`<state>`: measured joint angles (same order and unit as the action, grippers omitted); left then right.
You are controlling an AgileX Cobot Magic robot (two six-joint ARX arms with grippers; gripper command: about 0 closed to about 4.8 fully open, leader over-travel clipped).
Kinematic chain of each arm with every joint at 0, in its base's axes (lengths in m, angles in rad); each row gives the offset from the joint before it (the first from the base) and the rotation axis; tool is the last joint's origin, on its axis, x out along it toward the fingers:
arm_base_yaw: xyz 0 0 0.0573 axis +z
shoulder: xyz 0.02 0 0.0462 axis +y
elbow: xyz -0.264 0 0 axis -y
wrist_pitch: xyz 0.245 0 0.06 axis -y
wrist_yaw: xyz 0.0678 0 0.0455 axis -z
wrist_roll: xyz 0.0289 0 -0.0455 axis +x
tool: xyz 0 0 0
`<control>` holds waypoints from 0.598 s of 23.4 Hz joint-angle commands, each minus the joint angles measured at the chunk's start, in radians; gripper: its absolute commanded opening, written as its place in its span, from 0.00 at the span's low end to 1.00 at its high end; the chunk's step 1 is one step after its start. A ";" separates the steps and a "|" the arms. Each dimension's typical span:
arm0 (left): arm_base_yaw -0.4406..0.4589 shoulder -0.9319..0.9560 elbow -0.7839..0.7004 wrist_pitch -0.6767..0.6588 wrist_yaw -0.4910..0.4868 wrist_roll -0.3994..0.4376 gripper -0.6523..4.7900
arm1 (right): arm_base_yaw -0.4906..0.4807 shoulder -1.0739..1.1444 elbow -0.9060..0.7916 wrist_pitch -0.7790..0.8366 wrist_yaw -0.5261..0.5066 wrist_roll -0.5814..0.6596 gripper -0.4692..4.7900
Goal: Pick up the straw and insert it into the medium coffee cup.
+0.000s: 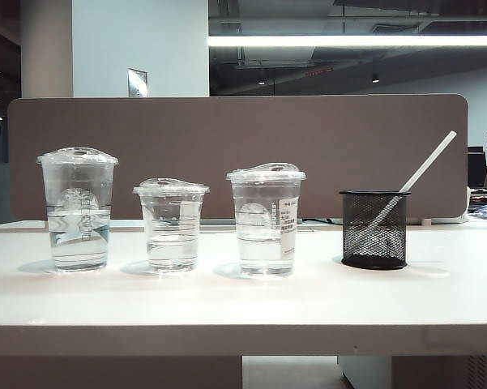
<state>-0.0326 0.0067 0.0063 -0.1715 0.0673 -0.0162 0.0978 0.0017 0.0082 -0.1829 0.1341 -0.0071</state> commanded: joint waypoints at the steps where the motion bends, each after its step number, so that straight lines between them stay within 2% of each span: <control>1: -0.057 0.003 0.040 -0.058 0.004 0.004 0.11 | 0.001 -0.002 -0.007 0.015 0.003 0.004 0.09; 3: -0.097 0.029 0.110 -0.160 0.004 0.004 0.11 | 0.001 -0.002 -0.007 0.015 0.003 0.004 0.09; 7: -0.141 0.136 0.349 -0.455 0.004 0.005 0.11 | 0.001 -0.002 -0.007 0.015 0.003 0.004 0.09; 8: -0.145 0.158 0.389 -0.472 0.003 0.011 0.11 | 0.001 -0.002 -0.007 0.015 0.003 0.004 0.09; 9: -0.146 0.178 0.435 -0.417 0.004 0.008 0.11 | 0.001 -0.002 -0.007 0.015 0.003 0.004 0.09; 11: -0.172 0.219 0.583 -0.438 0.004 0.008 0.11 | 0.001 -0.001 -0.007 0.015 0.003 0.004 0.09; 14: -0.203 0.238 0.711 -0.437 0.002 0.009 0.11 | 0.001 -0.001 -0.007 0.015 0.003 0.004 0.09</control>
<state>-0.2230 0.2352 0.6758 -0.6167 0.0685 -0.0151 0.0978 0.0017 0.0082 -0.1829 0.1345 -0.0071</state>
